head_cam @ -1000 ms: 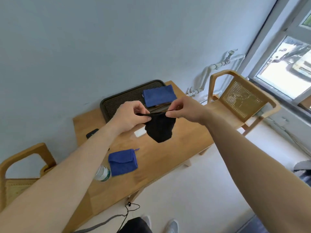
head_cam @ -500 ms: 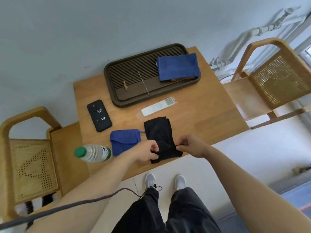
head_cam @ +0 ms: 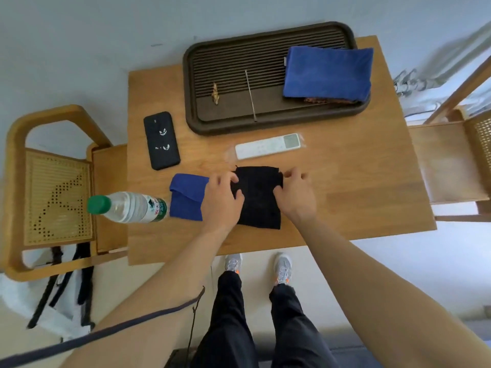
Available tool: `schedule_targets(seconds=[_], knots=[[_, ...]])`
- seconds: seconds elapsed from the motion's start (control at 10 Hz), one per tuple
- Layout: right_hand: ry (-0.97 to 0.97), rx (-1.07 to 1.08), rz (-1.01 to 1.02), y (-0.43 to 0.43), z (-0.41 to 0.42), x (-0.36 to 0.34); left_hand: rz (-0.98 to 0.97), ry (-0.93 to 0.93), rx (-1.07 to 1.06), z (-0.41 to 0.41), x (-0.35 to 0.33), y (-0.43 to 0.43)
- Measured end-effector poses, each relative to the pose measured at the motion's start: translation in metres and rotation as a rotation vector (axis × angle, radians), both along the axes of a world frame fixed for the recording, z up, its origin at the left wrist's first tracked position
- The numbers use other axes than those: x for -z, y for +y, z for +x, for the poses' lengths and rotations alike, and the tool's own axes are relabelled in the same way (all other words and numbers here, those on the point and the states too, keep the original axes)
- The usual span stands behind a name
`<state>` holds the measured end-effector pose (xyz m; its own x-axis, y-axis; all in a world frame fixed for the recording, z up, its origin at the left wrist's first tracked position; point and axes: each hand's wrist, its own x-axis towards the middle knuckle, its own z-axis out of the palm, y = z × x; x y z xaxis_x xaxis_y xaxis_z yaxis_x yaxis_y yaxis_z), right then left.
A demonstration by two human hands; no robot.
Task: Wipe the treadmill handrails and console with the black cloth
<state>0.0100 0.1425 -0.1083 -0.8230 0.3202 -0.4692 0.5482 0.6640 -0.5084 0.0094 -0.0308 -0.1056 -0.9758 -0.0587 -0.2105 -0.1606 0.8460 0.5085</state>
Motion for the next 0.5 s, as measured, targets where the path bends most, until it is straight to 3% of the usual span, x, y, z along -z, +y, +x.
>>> schedule_targets(seconds=[0.1, 0.3, 0.4, 0.5], knots=[[-0.066, -0.132, -0.045, -0.011, 0.031, 0.012, -0.054, -0.150, 0.195, 0.030, 0.016, -0.003], [-0.072, -0.319, -0.083, -0.023, 0.014, 0.015, -0.355, -0.174, 0.266, 0.023, 0.009, -0.005], [-0.144, -0.412, 0.000, -0.020, -0.001, 0.004, -0.301, -0.304, 0.274, 0.013, -0.009, -0.007], [-0.109, -0.440, 0.036, -0.010, -0.020, -0.028, -0.201, -0.277, 0.238, -0.002, -0.042, -0.016]])
